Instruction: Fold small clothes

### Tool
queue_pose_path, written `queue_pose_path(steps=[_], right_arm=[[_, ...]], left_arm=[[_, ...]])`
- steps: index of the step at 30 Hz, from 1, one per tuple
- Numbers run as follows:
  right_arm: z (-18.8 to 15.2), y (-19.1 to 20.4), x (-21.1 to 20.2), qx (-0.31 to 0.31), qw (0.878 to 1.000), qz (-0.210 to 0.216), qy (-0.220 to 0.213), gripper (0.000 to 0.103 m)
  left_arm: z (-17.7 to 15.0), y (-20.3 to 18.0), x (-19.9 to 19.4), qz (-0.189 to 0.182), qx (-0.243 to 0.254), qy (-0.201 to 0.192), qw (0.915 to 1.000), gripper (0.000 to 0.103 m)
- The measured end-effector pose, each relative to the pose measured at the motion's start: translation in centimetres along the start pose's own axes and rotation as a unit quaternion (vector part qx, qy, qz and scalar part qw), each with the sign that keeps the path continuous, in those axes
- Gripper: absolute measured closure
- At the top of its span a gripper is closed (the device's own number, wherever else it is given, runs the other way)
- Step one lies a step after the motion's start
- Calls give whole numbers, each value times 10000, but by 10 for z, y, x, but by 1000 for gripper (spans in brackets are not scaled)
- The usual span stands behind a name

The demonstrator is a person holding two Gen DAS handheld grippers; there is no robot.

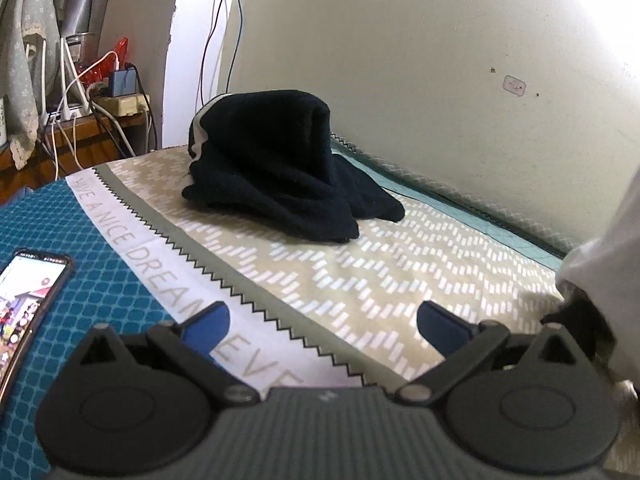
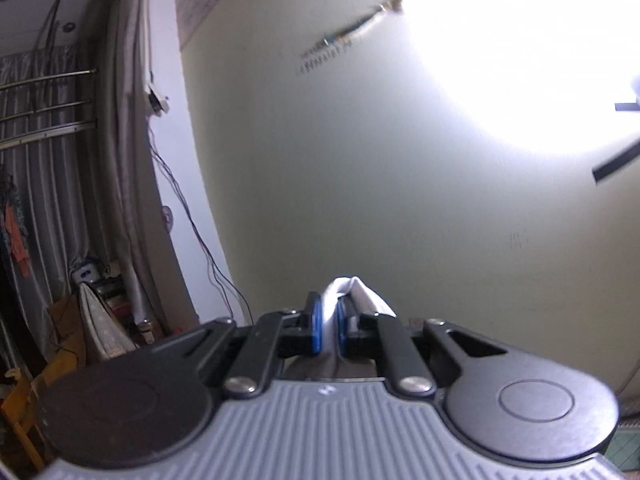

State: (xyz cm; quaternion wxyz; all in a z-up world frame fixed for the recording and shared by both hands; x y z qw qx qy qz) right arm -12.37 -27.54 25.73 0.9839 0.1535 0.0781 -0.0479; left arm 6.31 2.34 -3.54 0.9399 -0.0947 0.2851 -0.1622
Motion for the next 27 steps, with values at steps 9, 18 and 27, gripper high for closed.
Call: queue_pose_path(steps=[9,18,27], right_arm=[[76,-4,-90,386,9915,551,-1109,100],[-66,-131,-12,-1172,9625,-2342,713,44],[-219,-172,-44,-251,9625,-1868,1950,44]], left_arm=[[0,3,-1,28,-23,3,10000,0],[-1,4,-2,20,-26,23,10000,0],[-3,-5,0,-73,231,141,9996,0]])
Point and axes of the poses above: each gripper's, at about its wrist camera, not at the fingertips, and x roughly the way its jaws point, y to its left, z to its top, the point moved 6 cm from there along x, roughly the way its jaws point, and after that the axes turned 11 degrees about -z, right-handed, at the moved point
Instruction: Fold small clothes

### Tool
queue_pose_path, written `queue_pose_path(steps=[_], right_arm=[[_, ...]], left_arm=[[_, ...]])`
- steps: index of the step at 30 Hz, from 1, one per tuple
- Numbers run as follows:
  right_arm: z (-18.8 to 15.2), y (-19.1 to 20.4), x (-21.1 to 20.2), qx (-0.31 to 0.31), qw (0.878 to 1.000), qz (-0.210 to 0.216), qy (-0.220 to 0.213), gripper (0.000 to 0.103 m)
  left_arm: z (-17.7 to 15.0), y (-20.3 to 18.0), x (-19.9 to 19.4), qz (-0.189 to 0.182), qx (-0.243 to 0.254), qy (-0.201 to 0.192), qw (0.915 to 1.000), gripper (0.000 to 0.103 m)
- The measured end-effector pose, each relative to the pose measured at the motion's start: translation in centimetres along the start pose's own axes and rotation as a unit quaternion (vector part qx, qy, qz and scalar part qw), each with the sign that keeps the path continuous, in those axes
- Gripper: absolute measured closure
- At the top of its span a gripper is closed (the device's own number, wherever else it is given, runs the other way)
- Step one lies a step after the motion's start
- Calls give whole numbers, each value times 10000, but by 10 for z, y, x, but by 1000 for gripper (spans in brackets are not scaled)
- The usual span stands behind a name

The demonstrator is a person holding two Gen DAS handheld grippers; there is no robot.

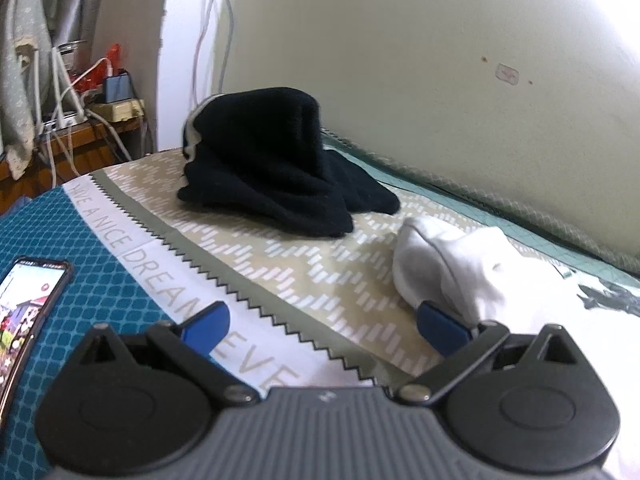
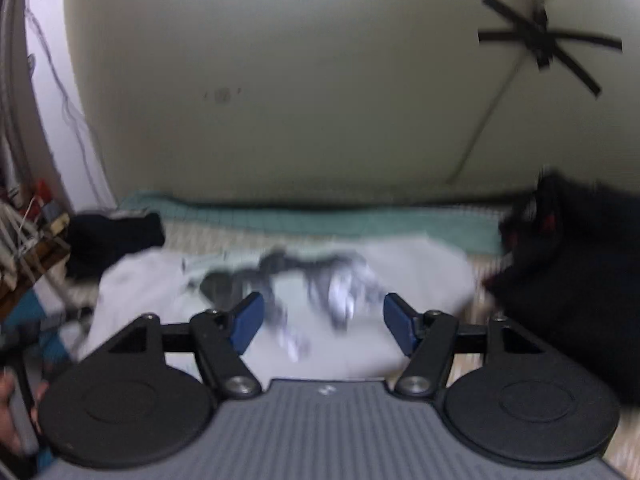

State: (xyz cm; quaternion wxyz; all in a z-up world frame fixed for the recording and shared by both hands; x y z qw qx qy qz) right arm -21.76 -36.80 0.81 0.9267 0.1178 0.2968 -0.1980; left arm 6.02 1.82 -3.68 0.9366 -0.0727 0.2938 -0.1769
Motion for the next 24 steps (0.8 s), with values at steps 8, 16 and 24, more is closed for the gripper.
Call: queue_pose_path(steps=[8,16,24], right_arm=[[-35,13,-29,-73,9975,690,141,43],[-54,22,-25,-53,9943,1008,351,43],[-53,48,9,504,9890,1281,548,103]], left_arm=[[-9,-15,-16,-914,257,386,9947,0],[-15,-55,-24,-2060,-31,1270,9703,63],[11,-77,-35,-2299,10,1104,9669,91]])
Point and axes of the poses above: each gripper's, at about its wrist camera, not at the fingertips, and x roughly the way its jaws point, y to its left, z to its top, the point moved 6 cm from there along x, roughly the way its jaws point, and after that the axes turned 11 degrees about -z, right-handed, at the moved point
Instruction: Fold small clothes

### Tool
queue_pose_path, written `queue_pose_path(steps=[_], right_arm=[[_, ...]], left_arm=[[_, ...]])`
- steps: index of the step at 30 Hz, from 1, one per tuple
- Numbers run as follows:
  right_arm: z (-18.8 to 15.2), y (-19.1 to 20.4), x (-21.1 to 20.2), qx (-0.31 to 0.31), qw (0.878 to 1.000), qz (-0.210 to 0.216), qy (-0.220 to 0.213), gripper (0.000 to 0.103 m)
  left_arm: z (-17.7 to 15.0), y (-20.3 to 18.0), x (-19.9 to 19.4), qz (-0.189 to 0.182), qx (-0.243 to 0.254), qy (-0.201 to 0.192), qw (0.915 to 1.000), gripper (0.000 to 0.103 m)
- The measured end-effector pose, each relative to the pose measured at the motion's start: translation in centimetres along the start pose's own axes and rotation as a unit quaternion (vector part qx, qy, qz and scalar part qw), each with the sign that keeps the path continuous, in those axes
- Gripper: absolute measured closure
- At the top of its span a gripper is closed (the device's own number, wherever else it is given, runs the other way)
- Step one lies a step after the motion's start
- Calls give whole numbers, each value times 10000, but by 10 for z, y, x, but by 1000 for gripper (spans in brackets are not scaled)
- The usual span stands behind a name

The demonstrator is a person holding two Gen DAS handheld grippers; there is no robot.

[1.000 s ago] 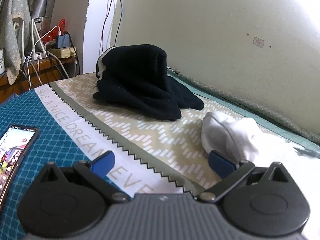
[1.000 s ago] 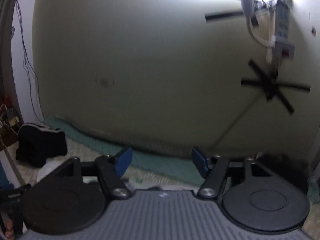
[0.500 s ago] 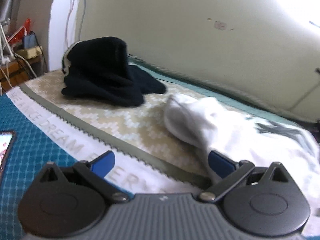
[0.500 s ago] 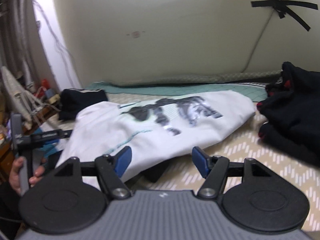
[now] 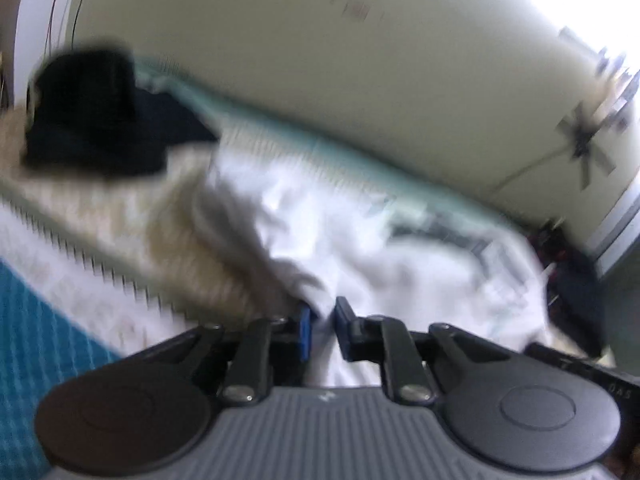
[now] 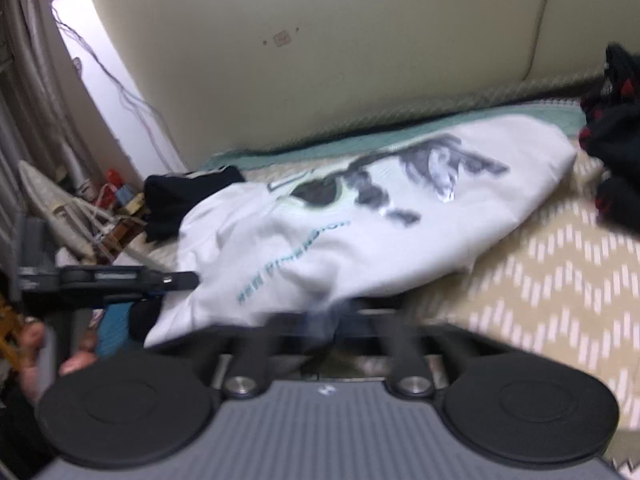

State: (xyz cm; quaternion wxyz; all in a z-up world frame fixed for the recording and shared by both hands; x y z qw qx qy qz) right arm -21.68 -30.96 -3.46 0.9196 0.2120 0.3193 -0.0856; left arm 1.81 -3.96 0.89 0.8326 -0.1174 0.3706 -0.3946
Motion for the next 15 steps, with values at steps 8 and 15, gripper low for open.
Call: queue_pose_path(steps=[8,15], right_arm=[[14,80,-99,-757,9431,3237,-32,102],[9,50,-120,-933,9378,3298,-545,48]], left_arm=[[39,-16,-164,-1176,630,-1223,9835,88],[11,53,-182,440,243,-1488,9876,34]])
Point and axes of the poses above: each gripper's, at about its wrist camera, not at the fingertips, and x roughly the way its jaws point, y to its left, z to its top, the point moved 6 cm from there along x, roughly the way its jaws point, and after that the axes turned 11 degrees about -z, right-handed, at the moved point
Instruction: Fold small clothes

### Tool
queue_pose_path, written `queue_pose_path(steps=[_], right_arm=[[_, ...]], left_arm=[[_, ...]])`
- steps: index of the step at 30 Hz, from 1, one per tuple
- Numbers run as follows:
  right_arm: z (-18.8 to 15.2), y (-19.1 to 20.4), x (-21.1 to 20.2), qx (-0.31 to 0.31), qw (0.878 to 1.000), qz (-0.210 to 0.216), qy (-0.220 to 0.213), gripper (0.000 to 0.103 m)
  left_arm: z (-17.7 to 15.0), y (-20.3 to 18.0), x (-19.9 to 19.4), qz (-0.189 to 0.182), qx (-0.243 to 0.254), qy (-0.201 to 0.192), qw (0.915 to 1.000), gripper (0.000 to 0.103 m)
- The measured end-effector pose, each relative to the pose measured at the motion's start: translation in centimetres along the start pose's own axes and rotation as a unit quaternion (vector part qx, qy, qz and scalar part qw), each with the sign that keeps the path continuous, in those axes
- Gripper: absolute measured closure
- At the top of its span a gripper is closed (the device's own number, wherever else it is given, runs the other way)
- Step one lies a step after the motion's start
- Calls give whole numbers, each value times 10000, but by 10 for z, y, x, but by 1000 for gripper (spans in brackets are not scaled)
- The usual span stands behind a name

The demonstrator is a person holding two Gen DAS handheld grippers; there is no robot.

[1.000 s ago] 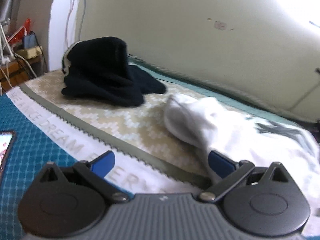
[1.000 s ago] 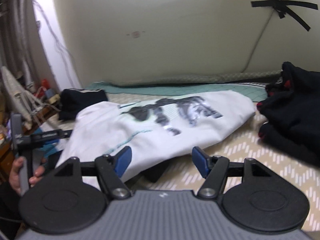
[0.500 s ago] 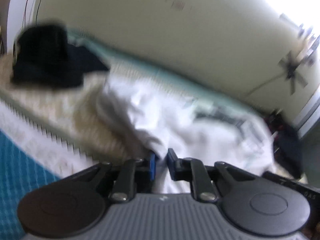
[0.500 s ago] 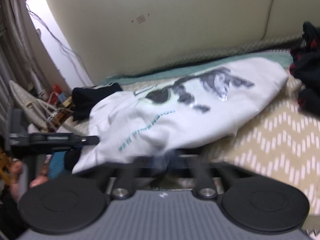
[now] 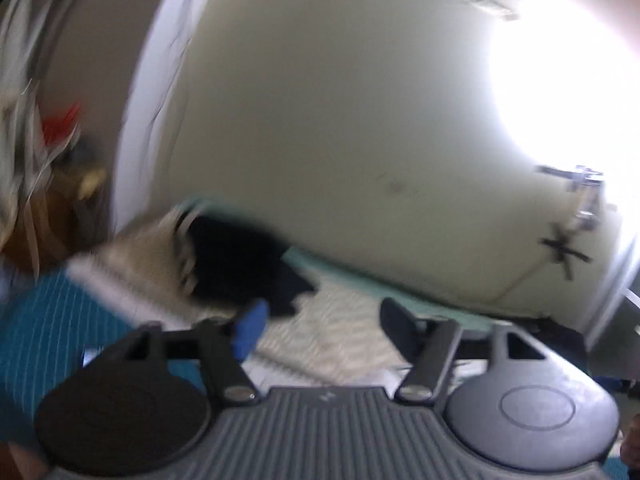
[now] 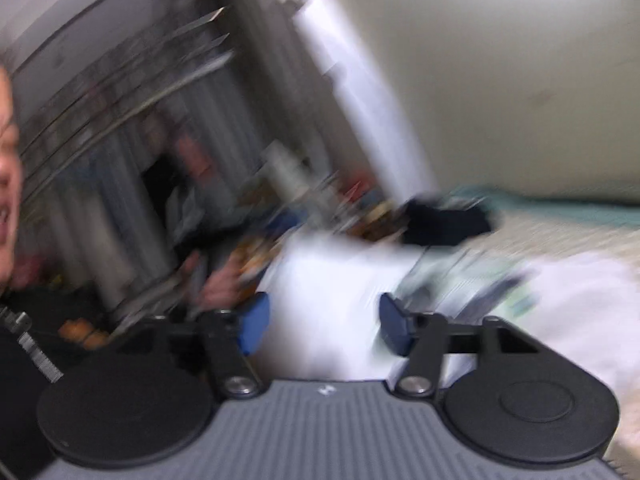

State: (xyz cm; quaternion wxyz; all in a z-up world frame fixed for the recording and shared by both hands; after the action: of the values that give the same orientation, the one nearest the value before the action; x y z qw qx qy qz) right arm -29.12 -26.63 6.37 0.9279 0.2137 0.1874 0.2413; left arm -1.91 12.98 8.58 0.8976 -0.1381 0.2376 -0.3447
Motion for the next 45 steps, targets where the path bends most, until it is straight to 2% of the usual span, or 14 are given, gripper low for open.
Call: queue_pose_path(steps=[7,9,10,11,12,19,22,23,24,26,37,39,41,45], right_arm=[[2,-111,35,716,9610,-2671,80,42],[-9,-134,59,694,9476,-3095,386,43],[-14,-142,67,771,9436,-3183,484,48],[-17,-145,73,913,9431,-3143,582,61],[-21,-145,81,1061,9430,-3080,672,97],[10,-35,18,335,9859,-1635,-134,97],[-18,14,-25,-191,9955,-763,524,94],[-31,24,-33,-373,9943,-685,731,89],[-43,26,-38,-533,9914,-842,844,57],[-49,20,-46,-588,9848,-1380,877,51],[-1,-121,-56,1327,9510,-2793,-4,46],[-4,-126,-22,1169,9519,-2809,363,46],[-16,-123,15,817,9529,-2796,840,48],[-29,-107,43,141,9507,-2818,1286,100]], left_arm=[[-47,23,83,22,-359,1177,9924,11],[-62,16,99,-249,-468,1508,9871,17],[-70,11,104,-367,-438,1669,9843,42],[-78,5,111,-477,-385,1901,9799,84],[-83,0,116,-535,-373,2065,9763,97],[-45,-34,53,-1440,295,1352,9799,97],[-42,-40,24,-1619,686,1014,9792,86],[-42,-37,22,-1558,709,913,9810,63],[-40,-32,22,-1464,661,825,9836,48],[-42,-24,29,-1331,443,770,9871,23],[-72,-22,106,-1227,193,1816,9755,11],[-79,-26,107,-1212,257,1930,9733,26],[-86,-31,106,-1115,373,2120,9702,100],[-57,-41,68,-1135,582,1620,9785,99]])
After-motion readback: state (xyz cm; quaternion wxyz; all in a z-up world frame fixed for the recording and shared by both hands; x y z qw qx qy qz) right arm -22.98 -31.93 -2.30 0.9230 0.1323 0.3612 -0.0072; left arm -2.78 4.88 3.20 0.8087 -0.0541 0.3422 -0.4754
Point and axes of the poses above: each gripper's, at about its wrist camera, not at the fingertips, and x roughly the way its jaws point, y to its left, z to its top, the point moved 6 cm from there along x, roughly the way its jaws point, and after that the axes turned 11 degrees about -z, right-handed, at the moved point
